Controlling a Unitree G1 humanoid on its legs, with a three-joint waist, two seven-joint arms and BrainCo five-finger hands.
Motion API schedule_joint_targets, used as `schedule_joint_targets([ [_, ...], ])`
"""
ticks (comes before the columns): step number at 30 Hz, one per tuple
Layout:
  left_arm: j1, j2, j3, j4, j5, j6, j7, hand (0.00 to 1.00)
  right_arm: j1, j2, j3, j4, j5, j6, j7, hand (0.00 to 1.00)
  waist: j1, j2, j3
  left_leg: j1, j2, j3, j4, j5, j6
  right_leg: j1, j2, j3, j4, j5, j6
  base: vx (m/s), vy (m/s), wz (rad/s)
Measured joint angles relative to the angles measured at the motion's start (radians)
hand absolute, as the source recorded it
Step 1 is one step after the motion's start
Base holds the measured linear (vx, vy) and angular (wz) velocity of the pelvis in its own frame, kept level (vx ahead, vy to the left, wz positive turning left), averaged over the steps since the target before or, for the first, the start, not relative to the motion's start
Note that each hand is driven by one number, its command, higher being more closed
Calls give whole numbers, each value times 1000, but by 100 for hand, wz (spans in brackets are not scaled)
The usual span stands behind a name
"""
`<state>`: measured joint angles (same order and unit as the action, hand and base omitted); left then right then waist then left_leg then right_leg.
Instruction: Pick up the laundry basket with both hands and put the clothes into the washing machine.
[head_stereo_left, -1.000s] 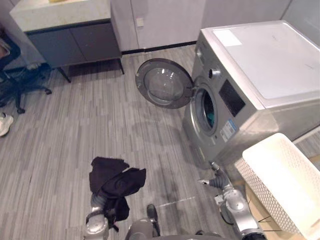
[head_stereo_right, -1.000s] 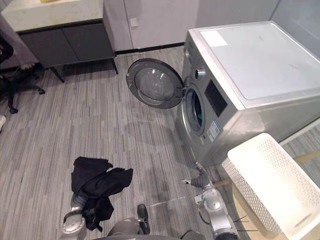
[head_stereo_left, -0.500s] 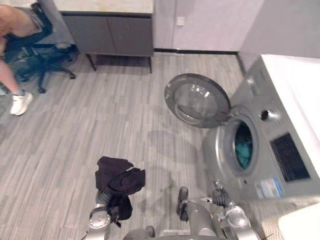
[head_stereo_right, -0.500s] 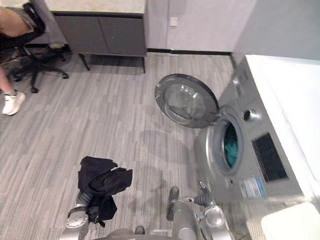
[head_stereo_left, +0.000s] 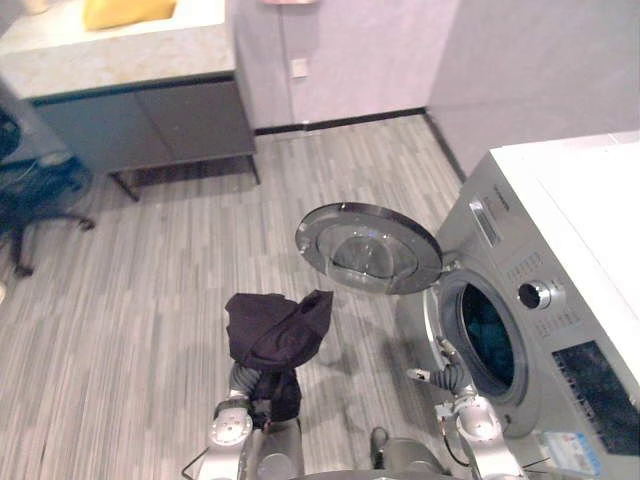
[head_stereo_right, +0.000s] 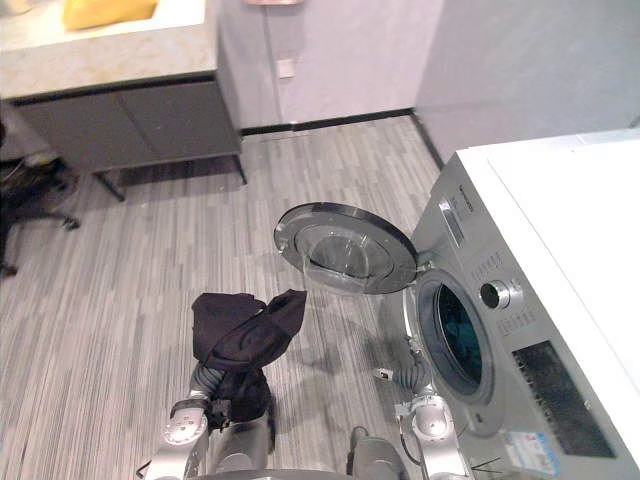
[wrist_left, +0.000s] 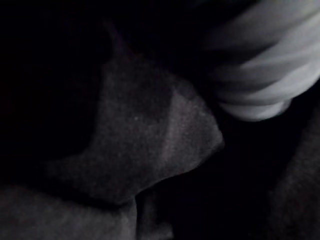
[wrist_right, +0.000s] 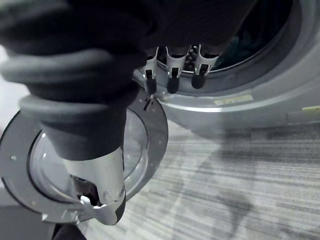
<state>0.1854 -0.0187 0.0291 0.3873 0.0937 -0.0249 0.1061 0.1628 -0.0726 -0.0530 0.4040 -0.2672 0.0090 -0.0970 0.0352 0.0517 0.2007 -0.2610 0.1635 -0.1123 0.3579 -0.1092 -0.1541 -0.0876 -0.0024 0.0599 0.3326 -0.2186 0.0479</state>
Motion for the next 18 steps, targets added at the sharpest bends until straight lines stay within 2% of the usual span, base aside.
schedule_joint_targets([
  [1,-11,6,-4,8,1,1,-1,100,7,17,-1,2,0,0,0,0,-3,-19,-7,7,-17,12,1,-12,3,-5,-20,9,5,-4,8,130,309,-79],
  [2,-13,14,-3,6,1,-1,-1,100,27,41,6,3,0,-1,0,0,-1,-48,-14,18,-36,56,12,-31,30,-6,-44,51,3,-11,30,138,262,-87],
  [3,-3,16,1,6,1,-1,0,100,33,46,16,3,0,-1,0,0,0,-65,-23,32,-38,113,35,-57,42,-7,-55,102,-8,-4,43,136,270,-106],
  [5,8,27,1,6,2,-1,0,100,26,47,20,3,0,-2,0,0,2,-74,-30,60,-32,220,52,-97,62,-18,-68,171,-32,17,73,91,268,-161],
  [7,5,35,3,3,2,-1,0,100,0,48,22,8,0,-3,0,0,6,-73,-32,91,0,339,39,-109,82,-53,-76,145,-62,74,71,54,181,-192],
  [8,3,46,5,2,2,-2,1,100,-25,48,29,36,0,-5,0,0,7,-82,-39,112,14,426,15,-104,92,-85,-95,56,-62,98,61,39,105,-196],
  [9,-1,61,6,5,2,-2,1,100,-57,45,40,92,-1,-5,1,0,-2,-85,-46,131,25,513,-8,-101,97,-134,-132,-99,-41,105,37,67,102,-191],
  [10,-3,64,12,6,1,-2,1,100,-76,42,48,125,-1,-5,2,0,-7,-88,-50,140,33,550,-16,-101,98,-149,-152,-194,-29,113,11,72,83,-187],
  [11,-9,64,24,9,1,-2,3,100,-114,33,64,187,-2,-4,7,0,-8,-94,-54,182,44,630,-41,-102,98,-154,-190,-397,-15,124,-33,88,42,-188],
  [12,-12,78,36,24,1,-4,2,100,-132,25,65,233,-6,-4,12,0,1,-75,-50,212,49,667,-51,-100,97,-143,-202,-515,-31,145,-49,81,5,-179],
  [13,-20,79,39,34,1,-4,0,100,-138,18,64,246,-11,-4,12,0,-5,-80,-57,220,49,658,-53,-99,95,-137,-197,-541,-38,159,-43,141,-128,-157],
  [14,-43,79,47,64,1,-5,2,100,-146,-8,62,259,-15,-4,12,0,-22,-55,-58,234,53,636,-67,-97,93,-138,-180,-574,-50,168,-55,115,-121,-101],
  [17,-73,77,47,114,1,-6,3,100,-141,-56,59,287,-16,-3,11,0,-27,-23,-66,281,64,646,-80,-84,70,-133,-136,-506,-81,172,-56,146,-143,-89],
  [18,-77,77,47,120,0,-7,3,100,-136,-62,58,287,-16,-3,10,0,-30,-21,-65,284,69,643,-66,-80,64,-125,-128,-498,-87,172,-56,145,-140,-51],
])
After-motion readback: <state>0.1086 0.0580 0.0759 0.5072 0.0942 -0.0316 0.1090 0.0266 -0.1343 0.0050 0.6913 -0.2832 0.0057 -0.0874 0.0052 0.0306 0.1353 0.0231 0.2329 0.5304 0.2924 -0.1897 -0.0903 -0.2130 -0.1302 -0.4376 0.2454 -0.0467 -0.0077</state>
